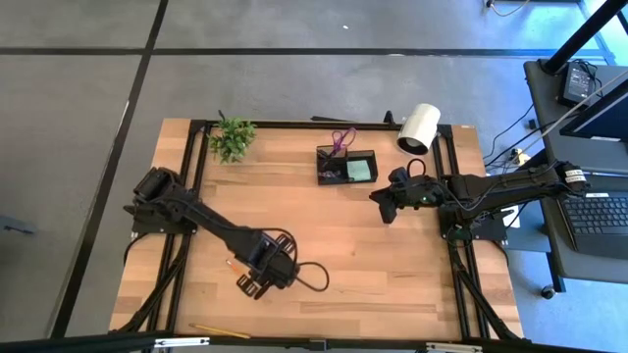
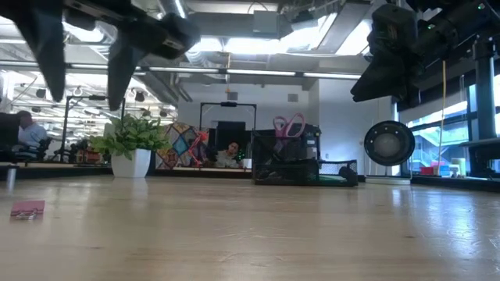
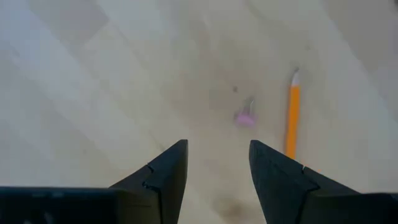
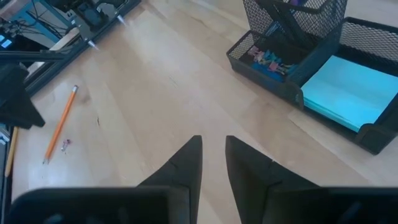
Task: Pick and place office supplies into organizer
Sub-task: Put the pink binder clip into the black desk organizer
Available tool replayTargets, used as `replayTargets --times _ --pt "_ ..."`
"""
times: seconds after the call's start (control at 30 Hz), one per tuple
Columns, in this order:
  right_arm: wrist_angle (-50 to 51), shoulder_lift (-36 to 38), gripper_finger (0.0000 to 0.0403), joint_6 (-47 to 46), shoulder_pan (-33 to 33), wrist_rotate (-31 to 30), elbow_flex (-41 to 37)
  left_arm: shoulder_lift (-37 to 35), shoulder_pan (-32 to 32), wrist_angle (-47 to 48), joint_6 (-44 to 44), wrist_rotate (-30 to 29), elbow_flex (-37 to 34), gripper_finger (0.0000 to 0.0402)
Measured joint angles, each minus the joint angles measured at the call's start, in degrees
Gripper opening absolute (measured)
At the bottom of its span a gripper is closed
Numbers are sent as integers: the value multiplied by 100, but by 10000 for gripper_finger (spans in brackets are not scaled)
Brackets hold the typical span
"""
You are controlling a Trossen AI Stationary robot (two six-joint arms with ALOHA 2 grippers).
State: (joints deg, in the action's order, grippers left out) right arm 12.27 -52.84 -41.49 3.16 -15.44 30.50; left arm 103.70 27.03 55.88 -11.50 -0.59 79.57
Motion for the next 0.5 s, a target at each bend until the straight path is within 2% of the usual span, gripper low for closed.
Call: replayTargets --times 0.2,0.5 --pt "0 0 76 -48 0 2 0 2 224 -575 317 21 -330 165" --pt "0 0 76 -48 0 0 0 0 266 -1071 269 32 -704 165"
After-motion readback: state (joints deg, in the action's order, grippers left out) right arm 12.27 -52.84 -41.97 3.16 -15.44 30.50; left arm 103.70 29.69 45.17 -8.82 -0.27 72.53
